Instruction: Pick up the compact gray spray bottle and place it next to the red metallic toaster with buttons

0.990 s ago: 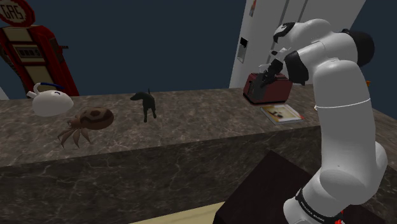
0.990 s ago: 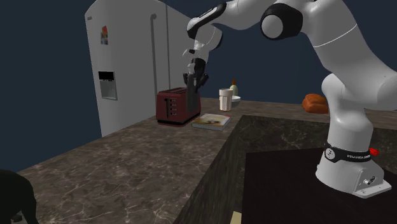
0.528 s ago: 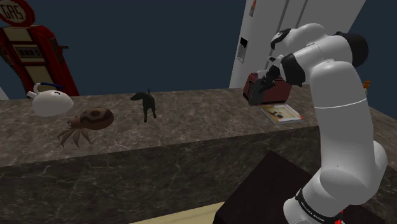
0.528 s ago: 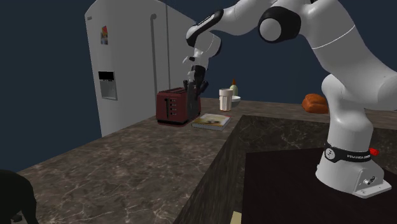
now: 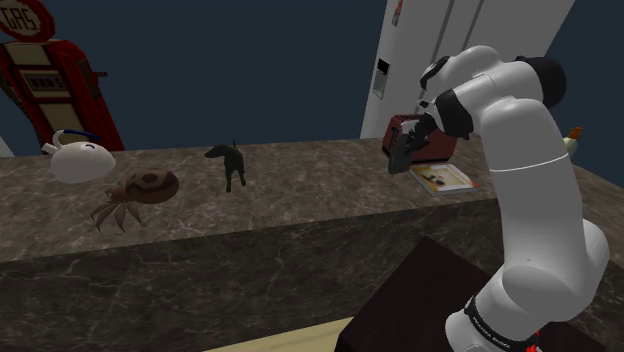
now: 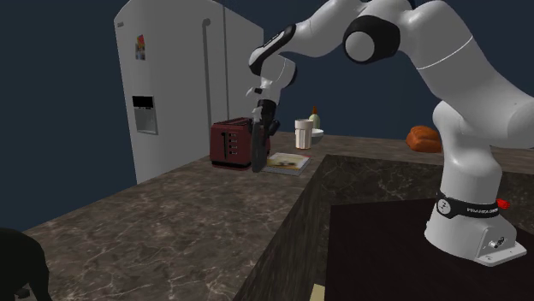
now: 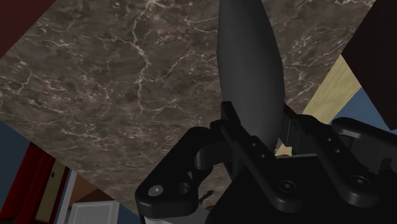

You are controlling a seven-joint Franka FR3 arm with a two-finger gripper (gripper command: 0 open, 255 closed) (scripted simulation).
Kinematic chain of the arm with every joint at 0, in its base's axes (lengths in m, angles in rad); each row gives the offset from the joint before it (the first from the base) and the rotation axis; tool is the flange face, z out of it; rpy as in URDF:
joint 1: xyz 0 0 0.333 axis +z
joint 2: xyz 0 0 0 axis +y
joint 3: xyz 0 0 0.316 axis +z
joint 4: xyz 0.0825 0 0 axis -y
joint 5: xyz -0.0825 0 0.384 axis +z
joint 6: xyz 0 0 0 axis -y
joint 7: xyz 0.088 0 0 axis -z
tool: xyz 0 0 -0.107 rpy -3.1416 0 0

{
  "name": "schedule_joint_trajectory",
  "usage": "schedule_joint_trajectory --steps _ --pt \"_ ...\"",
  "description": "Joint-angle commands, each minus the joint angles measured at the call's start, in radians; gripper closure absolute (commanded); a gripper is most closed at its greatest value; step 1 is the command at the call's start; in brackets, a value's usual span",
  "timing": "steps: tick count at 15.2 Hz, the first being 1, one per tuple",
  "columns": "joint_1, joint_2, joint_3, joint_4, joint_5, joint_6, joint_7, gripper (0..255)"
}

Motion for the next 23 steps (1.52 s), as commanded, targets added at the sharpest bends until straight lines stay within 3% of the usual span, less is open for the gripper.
schedule_joint_trajectory --steps 1,13,14,19,23 --pt "0.001 0.009 0.006 -0.015 0.008 0.016 -0.013 255" --pt "-0.007 0.040 0.025 -0.032 0.032 0.047 -0.040 255" --pt "-0.007 0.040 0.025 -0.032 0.032 0.047 -0.040 0" --pt "-0.007 0.040 0.025 -0.032 0.032 0.047 -0.040 0" --pt "-0.060 0.020 0.002 0.052 -0.005 -0.041 -0.016 0"
